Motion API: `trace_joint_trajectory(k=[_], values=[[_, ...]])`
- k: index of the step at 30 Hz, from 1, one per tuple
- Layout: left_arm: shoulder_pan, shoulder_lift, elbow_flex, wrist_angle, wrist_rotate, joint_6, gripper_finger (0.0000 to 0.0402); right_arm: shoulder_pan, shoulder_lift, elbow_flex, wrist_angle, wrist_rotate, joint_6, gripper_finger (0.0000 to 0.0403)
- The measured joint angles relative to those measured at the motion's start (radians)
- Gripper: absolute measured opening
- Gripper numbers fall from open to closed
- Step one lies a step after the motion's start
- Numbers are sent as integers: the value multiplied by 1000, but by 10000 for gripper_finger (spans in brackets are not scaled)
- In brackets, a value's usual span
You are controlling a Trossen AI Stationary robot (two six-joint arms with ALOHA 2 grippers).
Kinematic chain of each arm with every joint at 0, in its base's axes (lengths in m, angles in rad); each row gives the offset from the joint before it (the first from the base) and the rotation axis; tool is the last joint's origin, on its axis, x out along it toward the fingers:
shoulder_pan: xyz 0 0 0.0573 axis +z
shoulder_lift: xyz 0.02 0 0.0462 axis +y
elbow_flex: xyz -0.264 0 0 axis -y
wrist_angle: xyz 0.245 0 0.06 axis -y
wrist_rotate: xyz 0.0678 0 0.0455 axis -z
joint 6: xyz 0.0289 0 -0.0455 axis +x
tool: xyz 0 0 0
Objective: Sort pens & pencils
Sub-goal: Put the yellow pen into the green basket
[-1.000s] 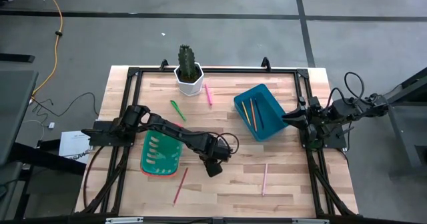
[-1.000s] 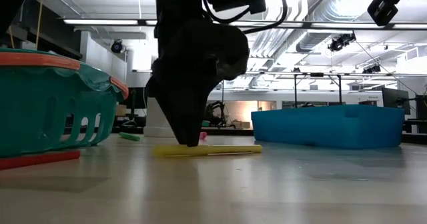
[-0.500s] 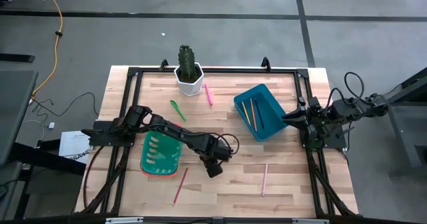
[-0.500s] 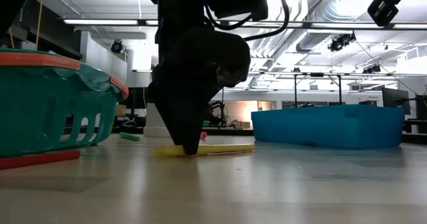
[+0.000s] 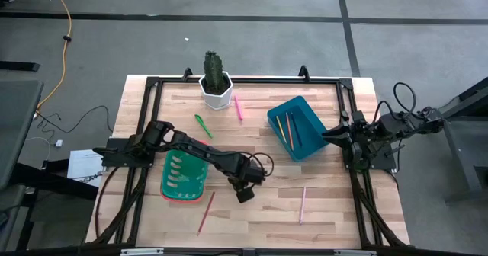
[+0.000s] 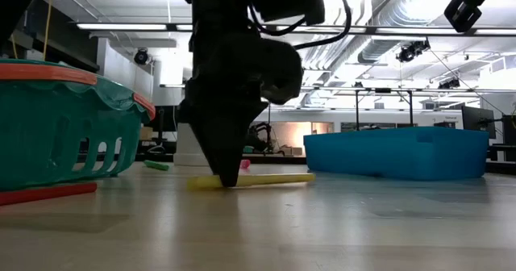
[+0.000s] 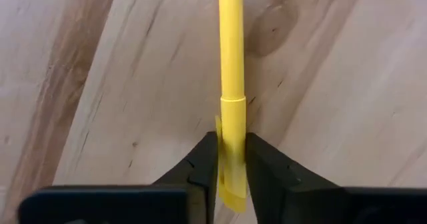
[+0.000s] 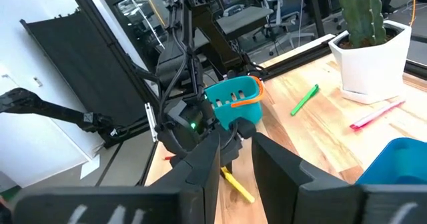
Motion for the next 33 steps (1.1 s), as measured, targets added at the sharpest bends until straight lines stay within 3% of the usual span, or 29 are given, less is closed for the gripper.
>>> trace_joint_trajectory(k=[4,9,18,24,33], values=[[0,0,40,-27,-26,22,32,0,0,0,-1,0,0,81],[0,-1,108,-97,-47,55,56,0,0,0,-4,0,0,81],[0,-1,273,-409,-112,114,55,0,0,0,-5,0,0,81],[0,-22,359,-501,-162,140,46,0,0,0,-10,0,-4,81],[0,-123,362,-559,-228,130,62,0,-1,0,-19,0,-8,81]])
